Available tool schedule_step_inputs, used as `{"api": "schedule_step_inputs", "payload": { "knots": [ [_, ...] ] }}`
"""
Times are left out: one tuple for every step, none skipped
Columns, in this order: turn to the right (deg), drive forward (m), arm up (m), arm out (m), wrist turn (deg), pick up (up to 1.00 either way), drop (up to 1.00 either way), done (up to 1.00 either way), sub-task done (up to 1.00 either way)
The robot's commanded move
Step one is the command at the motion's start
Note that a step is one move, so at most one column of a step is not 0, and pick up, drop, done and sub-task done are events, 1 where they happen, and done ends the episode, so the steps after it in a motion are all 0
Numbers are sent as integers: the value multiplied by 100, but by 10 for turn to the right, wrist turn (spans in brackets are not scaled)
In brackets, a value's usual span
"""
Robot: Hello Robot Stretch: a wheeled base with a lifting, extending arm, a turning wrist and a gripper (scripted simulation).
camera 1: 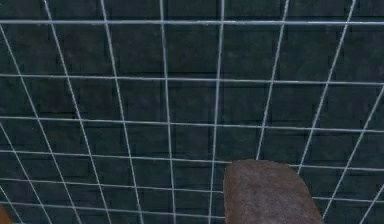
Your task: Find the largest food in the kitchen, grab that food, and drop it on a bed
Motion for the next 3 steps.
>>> {"api": "schedule_step_inputs", "payload": {
  "knots": [
    [450, 0, 0, 0, 0, 0, 0, 0, 0],
    [30, 0, 0, 0, 0, 0, 0, 0, 0],
    [0, 35, 0, 0, 0, 0, 0, 0, 0]
  ]
}}
